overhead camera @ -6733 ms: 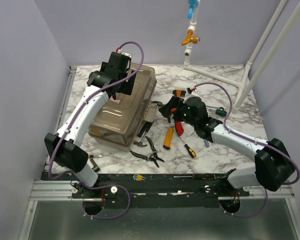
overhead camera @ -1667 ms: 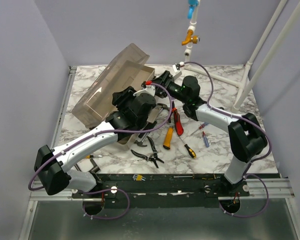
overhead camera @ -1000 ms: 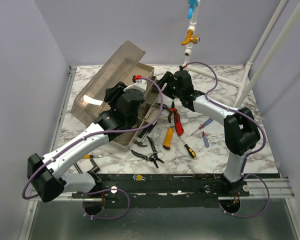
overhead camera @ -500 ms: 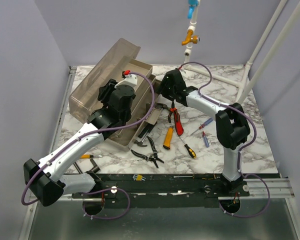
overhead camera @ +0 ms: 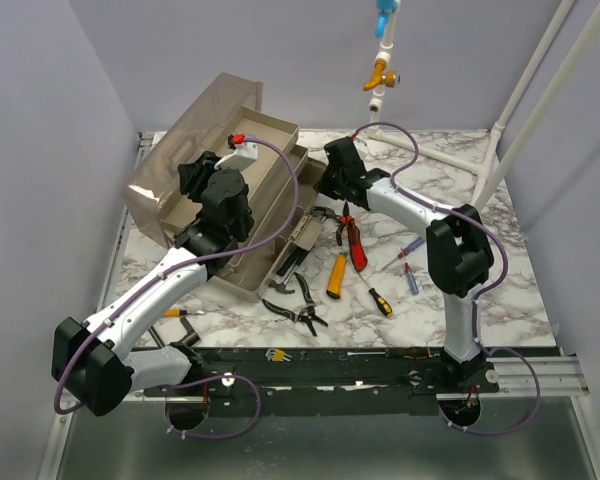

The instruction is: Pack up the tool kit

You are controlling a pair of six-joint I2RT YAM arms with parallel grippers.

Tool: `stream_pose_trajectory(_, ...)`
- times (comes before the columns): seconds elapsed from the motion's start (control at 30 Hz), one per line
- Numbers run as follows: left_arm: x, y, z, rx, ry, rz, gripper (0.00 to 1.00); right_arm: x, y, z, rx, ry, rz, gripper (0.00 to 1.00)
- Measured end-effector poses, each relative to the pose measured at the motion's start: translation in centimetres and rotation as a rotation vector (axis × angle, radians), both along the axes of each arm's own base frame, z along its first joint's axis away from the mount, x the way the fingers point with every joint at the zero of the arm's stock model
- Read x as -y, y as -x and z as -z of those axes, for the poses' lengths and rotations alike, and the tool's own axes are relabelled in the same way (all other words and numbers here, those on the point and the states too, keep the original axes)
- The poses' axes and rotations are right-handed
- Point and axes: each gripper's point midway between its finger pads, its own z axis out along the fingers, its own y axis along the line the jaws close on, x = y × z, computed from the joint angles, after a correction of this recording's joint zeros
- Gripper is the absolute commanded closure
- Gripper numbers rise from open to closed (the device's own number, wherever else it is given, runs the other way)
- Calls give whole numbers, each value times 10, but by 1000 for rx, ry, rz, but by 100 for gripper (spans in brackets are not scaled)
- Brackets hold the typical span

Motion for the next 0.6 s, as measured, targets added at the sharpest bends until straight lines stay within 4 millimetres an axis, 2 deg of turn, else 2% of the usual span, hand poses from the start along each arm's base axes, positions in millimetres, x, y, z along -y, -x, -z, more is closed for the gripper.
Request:
stream_pose_trajectory(0.07,-7,-3,-2,15,9,-22,75,0,-1,0,-4,6,1,99)
stream_pose_trajectory(0.13,-14,-4,-1,18,15,-40,89,1,-2,0,-6,11,0,99)
stream_pose_trajectory(0.17,-17,-6,0,21,25,-47,100,2,-3,0,-5,12,1,99)
stream_pose_trajectory(0.43,-45,-14,13,-4,119,-85,100,7,-10,0,-8,3,-5,99)
stream_pose_trajectory(0.6,-51,-16,26,-33,160,-83,100,12,-13,0,-12,-4,-9,99)
